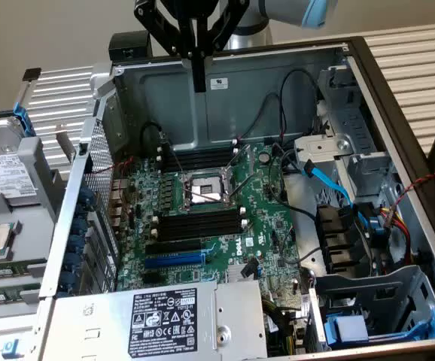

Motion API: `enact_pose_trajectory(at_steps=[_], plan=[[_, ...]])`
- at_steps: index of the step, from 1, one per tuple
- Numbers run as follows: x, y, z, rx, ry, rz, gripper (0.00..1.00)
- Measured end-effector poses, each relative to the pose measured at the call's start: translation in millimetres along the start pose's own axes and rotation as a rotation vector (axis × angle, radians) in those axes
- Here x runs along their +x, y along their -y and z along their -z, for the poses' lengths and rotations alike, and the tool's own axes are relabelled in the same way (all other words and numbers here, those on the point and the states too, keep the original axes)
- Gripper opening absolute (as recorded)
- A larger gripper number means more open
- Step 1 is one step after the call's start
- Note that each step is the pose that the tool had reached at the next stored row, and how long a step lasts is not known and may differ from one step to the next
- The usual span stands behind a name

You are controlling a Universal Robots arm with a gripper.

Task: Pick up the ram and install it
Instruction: 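Reach for the ram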

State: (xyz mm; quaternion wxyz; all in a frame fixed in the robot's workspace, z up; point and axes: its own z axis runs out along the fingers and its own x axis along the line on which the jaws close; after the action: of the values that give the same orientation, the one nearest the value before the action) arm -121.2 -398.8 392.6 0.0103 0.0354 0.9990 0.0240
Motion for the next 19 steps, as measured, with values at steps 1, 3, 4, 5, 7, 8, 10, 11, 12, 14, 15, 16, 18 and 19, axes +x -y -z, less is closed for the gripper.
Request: enact_pose_trajectory(at_steps=[1, 3, 4, 5, 7, 8, 10, 11, 12, 14, 15, 16, 18, 19], plan=[[0.0, 0.0, 0.0, 0.0, 0.0, 0.0, 0.11], [0.0, 0.0, 0.0, 0.0001, 0.0, 0.0, 0.11], [0.0, 0.0, 0.0, 0.0, 0.0, 0.0, 0.11], [0.0, 0.0, 0.0, 0.0, 0.0, 0.0, 0.11], [0.0, 0.0, 0.0, 0.0, 0.0, 0.0, 0.11], [0.0, 0.0, 0.0, 0.0, 0.0001, 0.0, 0.11], [0.0, 0.0, 0.0, 0.0, 0.0, 0.0, 0.11], [0.0, 0.0, 0.0, 0.0, 0.0, 0.0, 0.11], [0.0, 0.0, 0.0, 0.0, 0.0, 0.0, 0.11], [0.6, 0.0, 0.0, 0.0001, 0.0, 0.0, 0.11], [1.7, 0.1, 0.1, 0.0002, -0.0001, 0.0, 0.11], [3.2, 0.2, 0.2, 0.0002, -0.0001, 0.0, 0.11], [7.4, 0.5, 0.2, 0.0001, 0.0, 0.0, 0.11], [10.0, 0.7, 0.2, 0.0, 0.0, 0.0, 0.11]])
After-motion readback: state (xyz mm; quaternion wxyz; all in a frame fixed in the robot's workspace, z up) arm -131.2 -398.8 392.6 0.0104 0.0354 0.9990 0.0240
